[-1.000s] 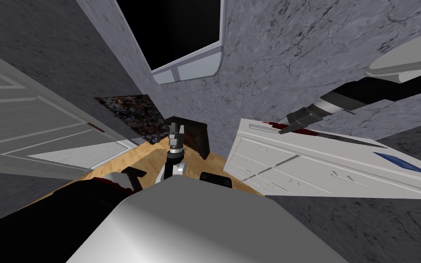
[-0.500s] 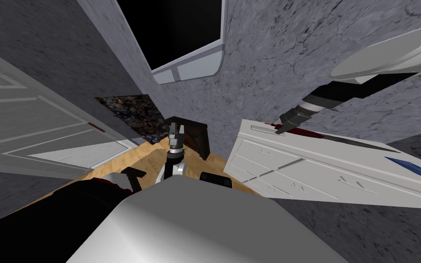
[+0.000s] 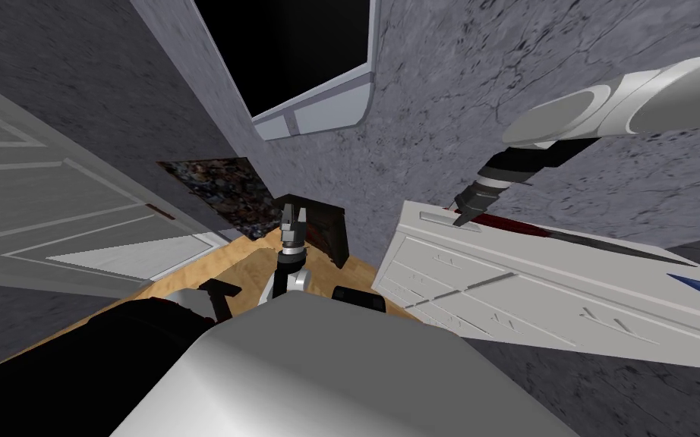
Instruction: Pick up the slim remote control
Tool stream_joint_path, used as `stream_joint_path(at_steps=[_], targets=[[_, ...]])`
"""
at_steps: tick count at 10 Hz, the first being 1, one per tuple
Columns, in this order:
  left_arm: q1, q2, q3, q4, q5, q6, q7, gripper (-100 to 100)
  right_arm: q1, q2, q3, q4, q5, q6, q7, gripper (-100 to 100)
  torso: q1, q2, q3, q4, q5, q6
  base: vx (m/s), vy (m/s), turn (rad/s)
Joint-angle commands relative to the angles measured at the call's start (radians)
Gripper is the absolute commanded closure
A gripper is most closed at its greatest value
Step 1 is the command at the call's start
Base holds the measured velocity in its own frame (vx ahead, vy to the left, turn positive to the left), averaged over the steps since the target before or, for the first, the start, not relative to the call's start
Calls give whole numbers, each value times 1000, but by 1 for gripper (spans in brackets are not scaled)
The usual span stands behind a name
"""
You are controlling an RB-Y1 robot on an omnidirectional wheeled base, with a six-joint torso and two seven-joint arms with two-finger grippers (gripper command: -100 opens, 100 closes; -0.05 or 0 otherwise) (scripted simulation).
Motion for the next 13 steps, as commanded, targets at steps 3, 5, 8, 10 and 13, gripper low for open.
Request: stream_joint_path(at_steps=[3, 5, 8, 10, 13], targets=[[0, 0, 0, 0, 0, 0, 0, 0, 13, -19, 3, 5, 7, -14, -3, 0, 0, 3, 2, 1, 0, 0, 40, -12, 8], [0, 0, 0, 0, 0, 0, 0, 0, 22, -86, -13, 22, -15, -4, -74, -100, -3, 7, 4, 2, 0, 0, -47, -118, 183], [0, 0, 0, 0, 0, 0, 0, 0, 26, -120, -20, 30, -26, 1, -133, -100, -10, 11, 7, 3, -3, 0, -61, -159, 76], [0, 0, 0, 0, 0, 0, 0, 0, 35, -188, -36, 47, -48, 11, -200, -100, -9, 10, 6, 3, -2, 0, -58, -168, 163], [0, 0, 0, 0, 0, 0, 0, 0, 40, -222, -44, 56, -59, 16, -262, -100, -8, 10, 6, 3, -2, 1, -60, -101, 109]])
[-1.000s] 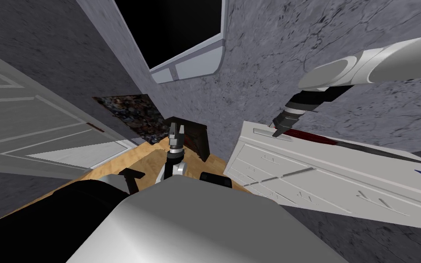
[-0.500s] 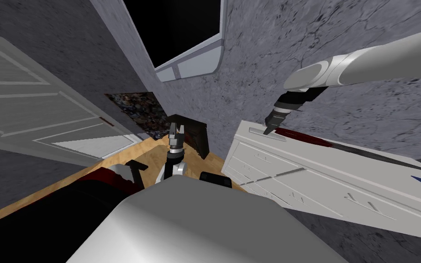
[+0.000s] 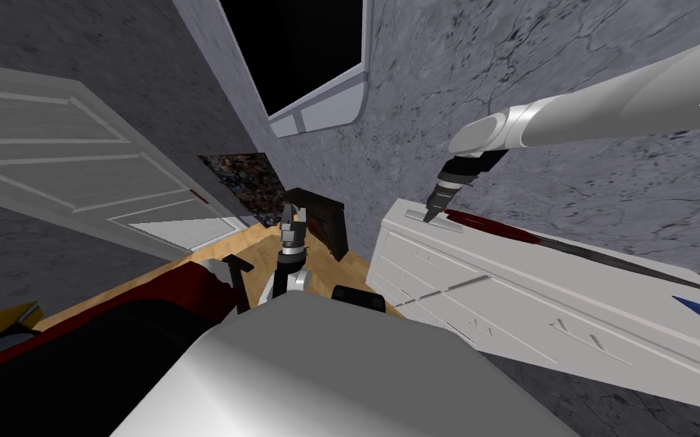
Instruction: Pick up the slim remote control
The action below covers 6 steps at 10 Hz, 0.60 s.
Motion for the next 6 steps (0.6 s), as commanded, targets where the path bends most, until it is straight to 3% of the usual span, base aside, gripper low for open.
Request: stream_joint_path(at_steps=[1, 2, 3, 4, 5, 6], targets=[[0, 0, 0, 0, 0, 0, 0, 0, 6, -43, -10, 20, -14, -2, -50, -100, 0, 0, 0, 0, 0, 0, -46, -60, 154], [0, 0, 0, 0, 0, 0, 0, 0, 6, -43, -10, 20, -14, -2, -53, -100, 1, 0, 0, 0, 1, 0, -53, -93, 42], [0, 0, 0, 0, 0, 0, 0, 0, 11, -76, -18, 29, -26, 3, -96, -100, 0, 0, 0, 0, 0, 0, -72, -103, 190], [0, 0, 0, 0, 0, 0, 0, 0, 11, -76, -18, 29, -26, 3, -96, -100, -1, 1, 0, 0, 0, -1, -55, -88, 60], [0, 0, 0, 0, 0, 0, 0, 0, 15, -110, -26, 38, -37, 8, -139, -100, -1, 0, 0, 0, 0, 1, -79, -125, 93], [0, 0, 0, 0, 0, 0, 0, 0, 15, -110, -26, 38, -37, 8, -139, -100, -2, 1, 0, 0, 0, 0, -76, -114, 131]])
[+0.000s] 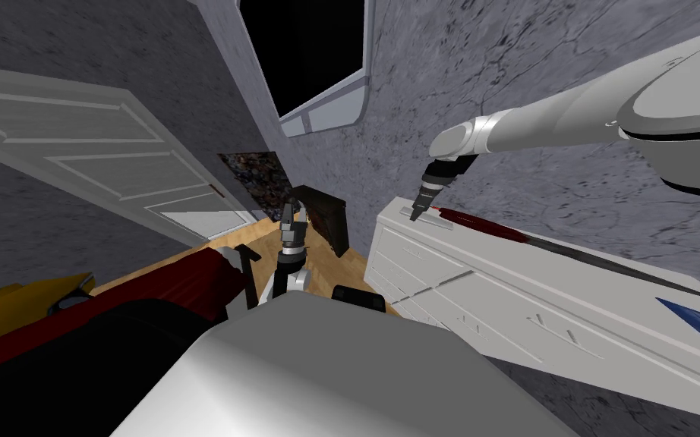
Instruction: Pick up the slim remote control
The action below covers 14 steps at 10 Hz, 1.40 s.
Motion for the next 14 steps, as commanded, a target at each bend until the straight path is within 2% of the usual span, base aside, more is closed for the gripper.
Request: stream_joint_path(at_steps=[1, 3, 4, 8, 9, 10, 11, 12, 13, 14], targets=[[0, 0, 0, 0, 0, 0, 0, 0, -1, -37, -8, 0, -12, 9, -50, -100, 0, 0, 0, 0, 0, 0, -69, -102, 109], [0, 0, 0, 0, 0, 0, 0, 0, -4, -33, -7, -2, -10, 9, -48, -100, 2, 0, 0, -1, 0, 0, -41, -62, 39], [0, 0, 0, 0, 0, 0, 0, 0, -4, -33, -7, -3, -11, 10, -52, 100, 5, -2, -1, -1, 1, 0, -4, -7, -1], [0, 0, 0, 0, 0, 0, 0, 0, -4, -33, -7, -3, -10, 10, -52, 100, 8, -4, -3, -2, 2, 0, 0, 0, 0], [0, 0, 0, 0, 0, 0, 0, 0, -4, -33, -7, -3, -10, 10, -52, 0, 8, -4, -3, -2, 2, 0, 0, 0, 0], [0, 0, 0, 0, 0, 0, 0, 0, -5, -3, 0, -8, -1, 4, -12, 100, 8, -4, -3, -2, 2, 0, 50, 47, -190], [0, 0, 0, 0, 0, 0, 0, 0, -10, 31, 7, -17, 10, -1, 16, 100, 9, -6, -4, -2, 2, 2, 104, 124, -368], [1, 0, 0, 0, 0, 0, 0, 0, -10, 31, 7, -17, 10, -1, 31, 100, 11, -8, -5, -2, 2, 4, 64, 76, -225], [0, 0, 0, 0, 0, 0, 0, 0, -14, 64, 15, -25, 21, -6, 65, 100, 10, -8, -5, -2, 2, 2, 75, 130, -83], [0, 0, 0, 0, 0, 0, 0, 0, -14, 64, 15, -25, 21, -6, 74, 100, 13, -8, -5, -2, 3, 2, 62, 108, -64]])
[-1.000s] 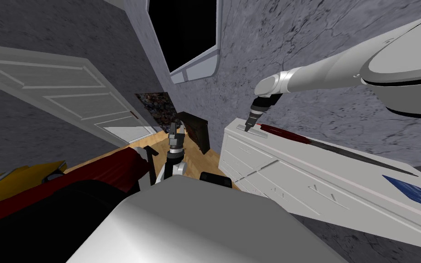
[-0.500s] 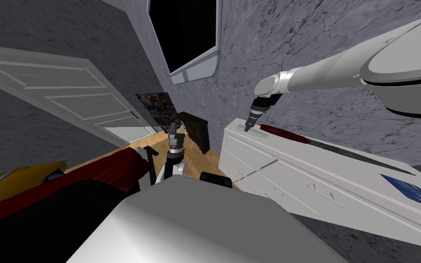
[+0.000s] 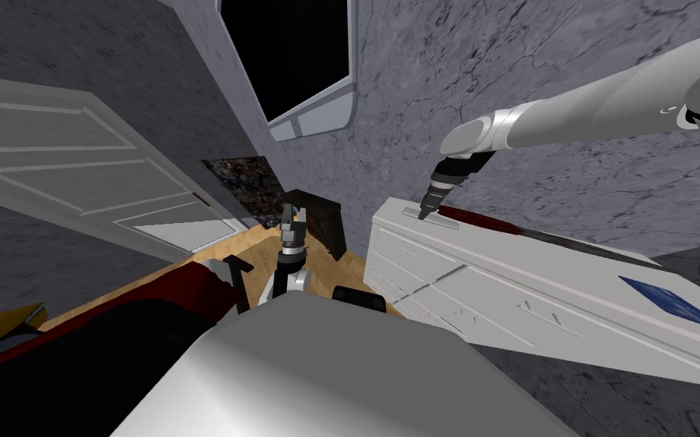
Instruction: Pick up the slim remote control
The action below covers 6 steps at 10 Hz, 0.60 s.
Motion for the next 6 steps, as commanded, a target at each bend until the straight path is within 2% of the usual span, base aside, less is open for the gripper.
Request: stream_joint_path(at_steps=[1, 2, 3, 4, 5, 6], targets=[[0, 0, 0, 0, 0, 0, 0, 0, 0, 34, 6, 4, 11, -13, 50, 100, 0, 0, 0, 0, 0, 0, 70, 126, -65], [0, 0, 0, 0, 0, 0, 0, 0, 0, 34, 6, 4, 11, -13, 59, 100, 1, -1, 0, 0, 0, 0, 56, 96, -84], [0, 0, 0, 0, 0, 0, 0, 0, -5, 68, 14, -4, 22, -18, 99, 100, 0, 0, 0, 1, 0, -1, 58, 94, -112], [0, 0, 0, 0, 0, 0, 0, 0, -9, 99, 22, -13, 33, -23, 128, 100, 0, 1, 1, 1, 0, 0, 108, 201, -128], [0, 0, 0, 0, 0, 0, 0, 0, -9, 102, 22, -13, 33, -23, 145, 100, 5, -1, 0, 1, 1, 0, 82, 170, -71], [0, 0, 0, 0, 0, 0, 0, 0, -14, 135, 29, -21, 44, -28, 183, 100, 6, -1, 0, 1, 2, -2, 72, 156, -103]])
